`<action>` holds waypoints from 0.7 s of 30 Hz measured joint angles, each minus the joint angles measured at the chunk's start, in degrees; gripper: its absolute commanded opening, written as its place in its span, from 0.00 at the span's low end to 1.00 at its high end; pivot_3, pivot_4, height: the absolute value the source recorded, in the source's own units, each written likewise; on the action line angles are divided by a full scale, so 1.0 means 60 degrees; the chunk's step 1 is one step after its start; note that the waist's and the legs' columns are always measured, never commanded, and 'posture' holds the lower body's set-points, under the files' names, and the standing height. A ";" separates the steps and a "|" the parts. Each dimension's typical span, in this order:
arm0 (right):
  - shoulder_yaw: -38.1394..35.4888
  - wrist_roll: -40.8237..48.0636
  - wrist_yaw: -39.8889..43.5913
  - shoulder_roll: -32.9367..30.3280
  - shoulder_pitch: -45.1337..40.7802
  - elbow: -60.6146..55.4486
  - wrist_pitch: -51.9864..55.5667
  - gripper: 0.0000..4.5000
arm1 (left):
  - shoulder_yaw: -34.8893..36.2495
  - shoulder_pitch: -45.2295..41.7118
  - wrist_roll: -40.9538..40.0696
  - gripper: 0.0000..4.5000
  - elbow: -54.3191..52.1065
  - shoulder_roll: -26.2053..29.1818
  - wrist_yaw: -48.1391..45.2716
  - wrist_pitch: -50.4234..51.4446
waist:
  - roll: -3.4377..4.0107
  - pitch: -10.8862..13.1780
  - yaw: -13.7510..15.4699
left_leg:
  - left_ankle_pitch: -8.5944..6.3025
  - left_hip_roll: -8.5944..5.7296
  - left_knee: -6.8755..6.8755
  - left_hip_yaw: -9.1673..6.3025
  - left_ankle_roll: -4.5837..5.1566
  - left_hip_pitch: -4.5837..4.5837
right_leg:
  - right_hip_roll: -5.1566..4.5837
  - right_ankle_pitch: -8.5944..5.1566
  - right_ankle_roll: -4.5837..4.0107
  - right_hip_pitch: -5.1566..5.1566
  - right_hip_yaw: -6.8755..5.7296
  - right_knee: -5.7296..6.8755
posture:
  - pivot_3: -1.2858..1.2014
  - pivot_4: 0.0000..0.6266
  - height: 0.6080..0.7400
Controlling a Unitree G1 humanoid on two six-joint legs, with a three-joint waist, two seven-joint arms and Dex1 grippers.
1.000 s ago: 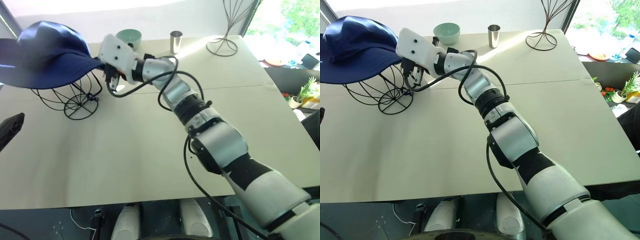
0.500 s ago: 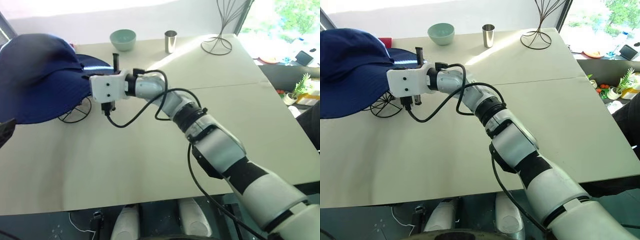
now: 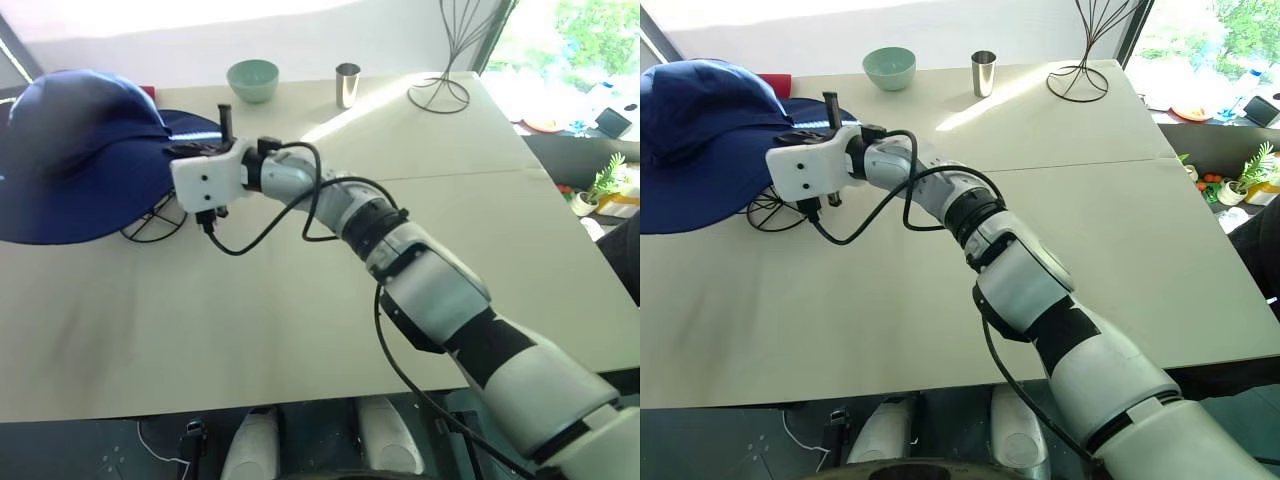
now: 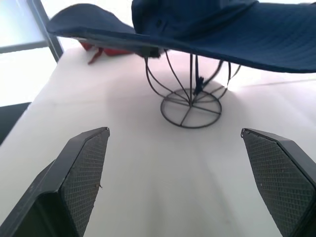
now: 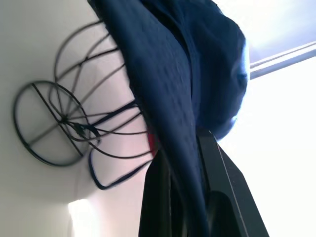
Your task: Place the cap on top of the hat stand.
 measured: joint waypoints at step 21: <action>0.2595 -0.3492 -0.4997 -0.0136 -0.1278 0.0747 0.0737 0.00 | -0.0420 -0.0352 -0.0038 1.00 -0.0044 0.0234 0.0200 0.0070 | -0.0003 -0.0002 -0.0021 | 0.0000 0.0000 -0.0008 0.0001 -0.0001 0.0000 | 0.0001 -0.0006 -0.0011 -0.0012 0.0000 0.0009 | 0.52 0.24 1.00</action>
